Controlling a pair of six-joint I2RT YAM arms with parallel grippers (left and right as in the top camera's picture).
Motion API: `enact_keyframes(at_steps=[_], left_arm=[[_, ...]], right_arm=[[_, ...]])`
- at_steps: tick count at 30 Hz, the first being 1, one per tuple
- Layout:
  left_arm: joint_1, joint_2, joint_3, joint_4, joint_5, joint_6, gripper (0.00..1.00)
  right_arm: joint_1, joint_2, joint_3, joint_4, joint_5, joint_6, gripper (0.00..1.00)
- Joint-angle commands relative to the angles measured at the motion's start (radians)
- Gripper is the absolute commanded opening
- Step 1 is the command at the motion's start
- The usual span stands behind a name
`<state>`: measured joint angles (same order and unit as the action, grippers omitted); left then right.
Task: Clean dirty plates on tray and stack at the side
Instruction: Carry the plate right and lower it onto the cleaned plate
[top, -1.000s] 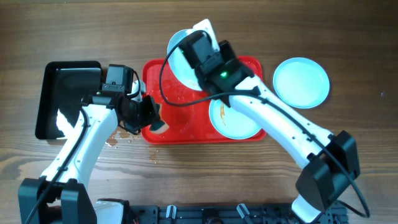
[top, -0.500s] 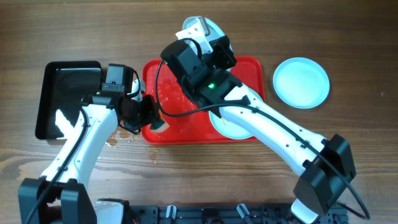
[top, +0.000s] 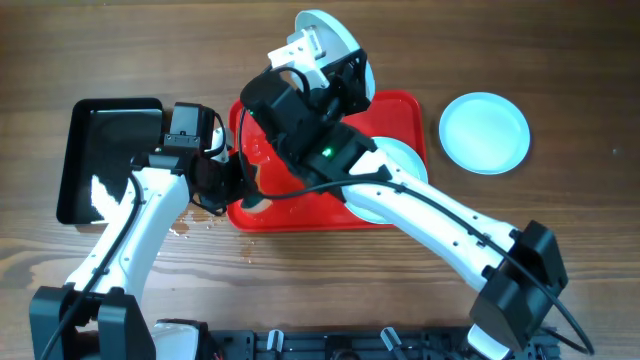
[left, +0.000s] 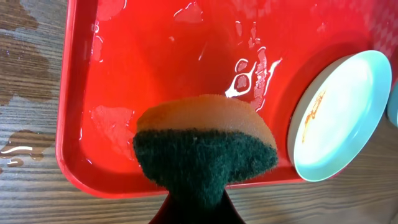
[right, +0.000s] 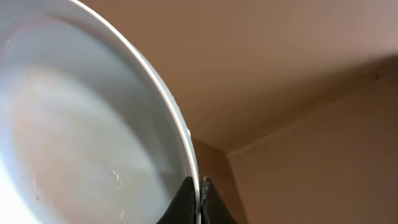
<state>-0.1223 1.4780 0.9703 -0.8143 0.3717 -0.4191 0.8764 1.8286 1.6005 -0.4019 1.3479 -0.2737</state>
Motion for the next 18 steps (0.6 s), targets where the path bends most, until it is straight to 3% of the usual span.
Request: enact_keyframes(at_steps=[1, 5, 8, 11, 14, 18], left_arm=[[0.006, -0.003, -0.006, 0.004, -0.003, 0.019, 0.04], [0.006, -0.003, -0.006, 0.006, -0.003, 0.019, 0.04], [0.006, -0.003, -0.006, 0.007, -0.003, 0.019, 0.04], [0.006, -0.003, -0.006, 0.007, -0.003, 0.019, 0.04], [0.006, -0.003, -0.006, 0.006, -0.003, 0.019, 0.04], [0.006, -0.003, -0.006, 0.006, -0.003, 0.019, 0.04]], right_arm=[[0.017, -0.016, 0.015, 0.008, 0.051, 0.005, 0.04], [0.017, -0.016, 0.013, -0.022, 0.051, 0.087, 0.04], [0.017, -0.016, 0.002, -0.128, 0.014, 0.228, 0.04], [0.005, -0.016, -0.002, -0.413, -0.279, 0.509, 0.04], [-0.052, -0.021, -0.002, -0.565, -0.459, 0.796, 0.04], [-0.151, -0.065, 0.007, -0.552, -0.675, 0.844, 0.04]])
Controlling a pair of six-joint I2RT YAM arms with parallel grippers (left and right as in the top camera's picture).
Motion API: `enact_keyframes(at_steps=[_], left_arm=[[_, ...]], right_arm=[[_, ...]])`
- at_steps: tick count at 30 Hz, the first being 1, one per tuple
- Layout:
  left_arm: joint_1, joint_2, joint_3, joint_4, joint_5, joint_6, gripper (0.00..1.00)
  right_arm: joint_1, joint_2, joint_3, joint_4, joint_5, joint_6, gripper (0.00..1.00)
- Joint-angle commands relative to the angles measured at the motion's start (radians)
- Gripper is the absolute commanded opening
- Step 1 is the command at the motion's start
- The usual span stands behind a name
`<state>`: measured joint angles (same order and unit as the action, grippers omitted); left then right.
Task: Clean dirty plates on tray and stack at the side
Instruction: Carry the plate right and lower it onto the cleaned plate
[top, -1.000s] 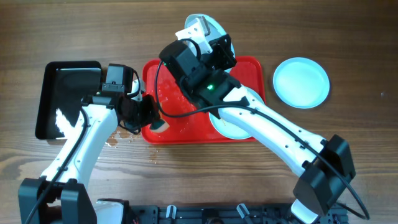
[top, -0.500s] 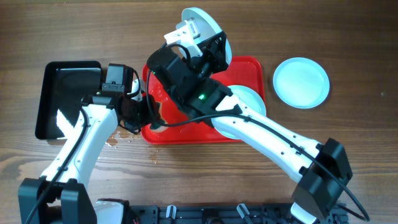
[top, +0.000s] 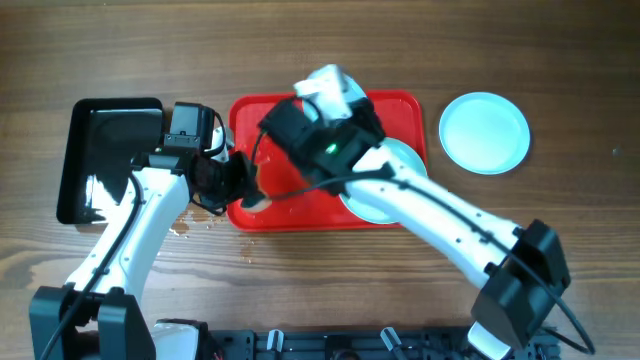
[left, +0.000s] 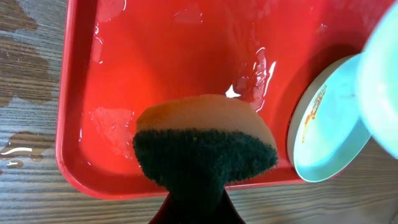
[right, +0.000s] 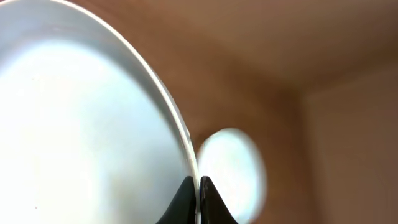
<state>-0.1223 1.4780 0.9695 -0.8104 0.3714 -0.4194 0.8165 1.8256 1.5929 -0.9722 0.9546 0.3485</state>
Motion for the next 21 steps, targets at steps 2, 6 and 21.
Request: enact_keyframes(at_steps=[2, 6, 21], left_arm=[[0.006, -0.003, -0.006, 0.003, -0.006, 0.02, 0.04], [0.006, -0.003, -0.006, 0.004, -0.006, 0.02, 0.04], [0.006, -0.003, -0.053, 0.041, -0.006, 0.019, 0.04]], right_arm=[[-0.146, -0.108, 0.026, 0.034, -0.417, 0.208, 0.04], [-0.275, -0.201, 0.027, 0.058, -0.703, 0.201, 0.04], [-0.982, -0.191, -0.055, -0.059, -1.177, 0.136, 0.04]])
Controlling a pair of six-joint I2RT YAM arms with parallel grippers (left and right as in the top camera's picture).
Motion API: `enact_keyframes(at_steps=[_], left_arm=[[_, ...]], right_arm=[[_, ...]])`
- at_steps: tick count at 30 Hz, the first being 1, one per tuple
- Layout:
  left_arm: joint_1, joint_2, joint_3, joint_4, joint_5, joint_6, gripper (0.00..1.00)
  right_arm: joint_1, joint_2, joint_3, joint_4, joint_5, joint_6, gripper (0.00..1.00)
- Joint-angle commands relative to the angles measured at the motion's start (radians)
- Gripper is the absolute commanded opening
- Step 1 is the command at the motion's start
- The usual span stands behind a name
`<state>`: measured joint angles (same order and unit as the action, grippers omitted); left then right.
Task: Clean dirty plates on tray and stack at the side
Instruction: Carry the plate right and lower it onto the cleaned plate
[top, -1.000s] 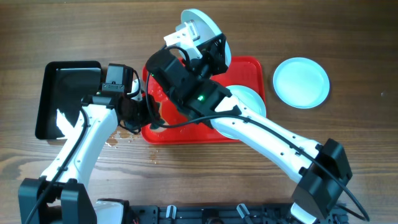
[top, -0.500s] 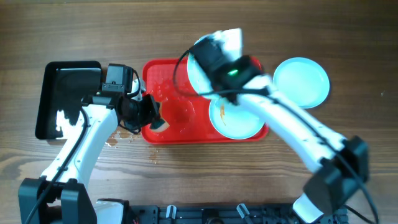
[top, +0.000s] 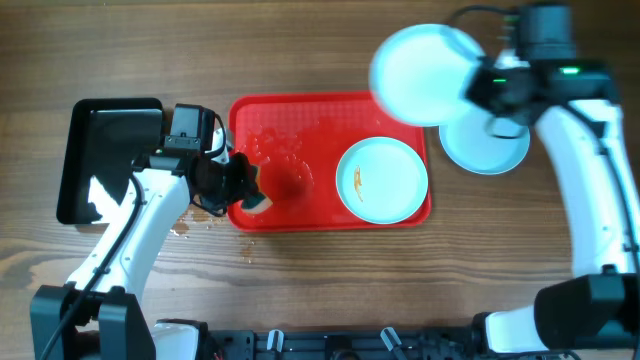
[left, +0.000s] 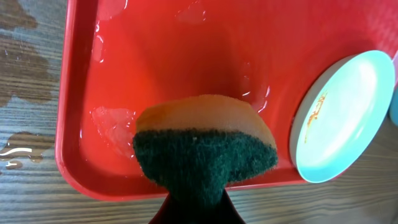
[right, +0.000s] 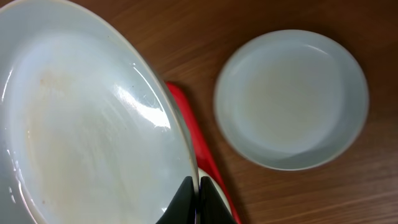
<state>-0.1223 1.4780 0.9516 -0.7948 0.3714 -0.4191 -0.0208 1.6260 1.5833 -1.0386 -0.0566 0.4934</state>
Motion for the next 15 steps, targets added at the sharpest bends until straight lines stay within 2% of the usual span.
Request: enact_keyframes(at_steps=[1, 8, 15], left_arm=[[0.006, -0.002, -0.04, 0.033, -0.006, 0.019, 0.04], [0.006, -0.003, -0.051, 0.082, -0.004, -0.008, 0.04], [0.006, -0.003, -0.051, 0.085, -0.002, -0.007, 0.04]], right_arm=[[-0.174, 0.009, -0.058, 0.012, -0.18, -0.022, 0.04], [-0.304, 0.009, -0.255, 0.156, -0.151, -0.013, 0.04], [-0.349, 0.022, -0.406, 0.322, 0.037, 0.085, 0.04]])
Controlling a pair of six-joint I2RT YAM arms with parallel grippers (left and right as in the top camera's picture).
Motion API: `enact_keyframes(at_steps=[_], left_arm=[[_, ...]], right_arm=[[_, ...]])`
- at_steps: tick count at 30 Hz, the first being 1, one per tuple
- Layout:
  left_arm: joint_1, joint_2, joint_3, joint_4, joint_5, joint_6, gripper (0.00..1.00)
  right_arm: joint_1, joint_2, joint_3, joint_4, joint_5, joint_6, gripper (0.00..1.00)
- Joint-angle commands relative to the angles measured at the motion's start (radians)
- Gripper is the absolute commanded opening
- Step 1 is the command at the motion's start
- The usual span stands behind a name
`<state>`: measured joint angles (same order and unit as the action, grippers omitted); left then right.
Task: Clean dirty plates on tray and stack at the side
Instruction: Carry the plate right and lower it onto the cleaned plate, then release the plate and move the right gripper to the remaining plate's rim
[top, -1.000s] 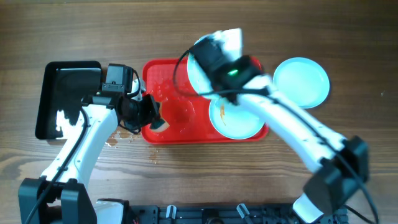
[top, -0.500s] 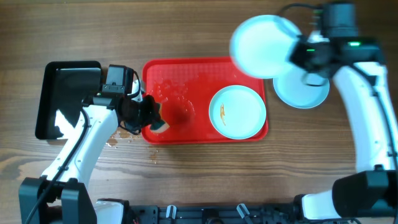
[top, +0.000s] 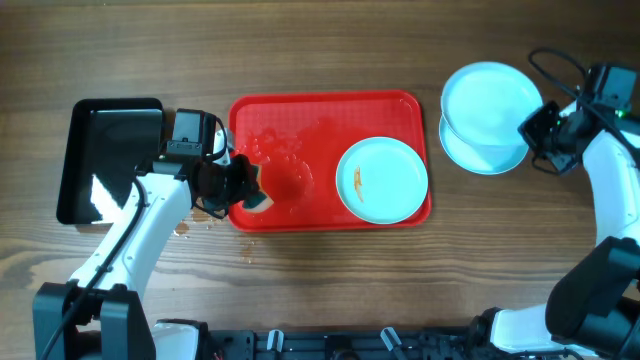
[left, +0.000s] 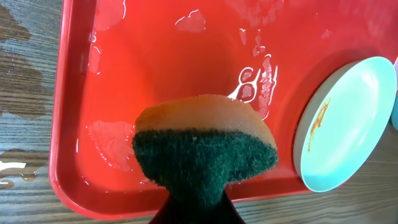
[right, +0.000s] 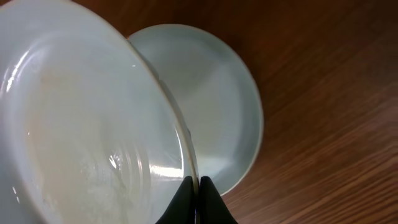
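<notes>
My right gripper (right: 199, 182) is shut on the rim of a clean pale blue plate (top: 492, 97), held just over another clean plate (top: 482, 155) lying on the table right of the tray; the lower plate (right: 217, 106) shows behind the held one (right: 87, 124). A dirty plate (top: 382, 180) with an orange smear lies at the right end of the wet red tray (top: 330, 105). My left gripper (left: 189, 202) is shut on an orange and green sponge (left: 205, 146) over the tray's left end, also seen from overhead (top: 250, 190).
A black bin (top: 105, 160) stands on the table left of the tray. Water is spilled on the wood (top: 185, 225) near the tray's front left corner. Bare wooden table surrounds the plates at the right.
My right gripper has carried the clean plate from high above the tray's right end rightward and down, to just over the plate lying on the table. The left gripper and sponge barely moved.
First my right gripper held the plate tilted up above the tray's back edge. Then it was lower over the tray's middle, then high over the tray's right end, and now over the side plate. My left gripper held the sponge at the tray's left end throughout.
</notes>
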<state>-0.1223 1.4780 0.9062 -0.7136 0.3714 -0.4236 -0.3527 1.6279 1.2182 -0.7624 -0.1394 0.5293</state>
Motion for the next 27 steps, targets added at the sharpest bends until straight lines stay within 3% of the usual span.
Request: enact_keyframes(at_steps=[1, 12, 13, 17, 24, 27], left_arm=[[0.006, -0.003, -0.006, 0.004, -0.002, -0.003, 0.04], [0.006, -0.003, -0.006, 0.007, -0.002, -0.002, 0.04], [0.006, -0.003, -0.006, 0.008, -0.002, -0.002, 0.04], [0.006, -0.003, -0.006, 0.008, -0.002, -0.002, 0.04], [0.006, -0.003, -0.006, 0.007, -0.002, -0.002, 0.04], [0.006, -0.003, -0.006, 0.008, -0.002, -0.002, 0.04]], right_arm=[[-0.017, 0.028, -0.05, 0.056, 0.153, 0.05, 0.04], [-0.017, 0.178, -0.06, 0.081, 0.1, 0.017, 0.04], [-0.017, 0.181, -0.06, 0.08, 0.084, 0.016, 0.06], [-0.017, 0.179, -0.058, 0.08, 0.011, -0.018, 0.29], [-0.017, 0.09, -0.023, 0.011, -0.092, -0.026, 0.31], [-0.015, -0.007, -0.014, -0.039, -0.137, -0.029, 0.38]])
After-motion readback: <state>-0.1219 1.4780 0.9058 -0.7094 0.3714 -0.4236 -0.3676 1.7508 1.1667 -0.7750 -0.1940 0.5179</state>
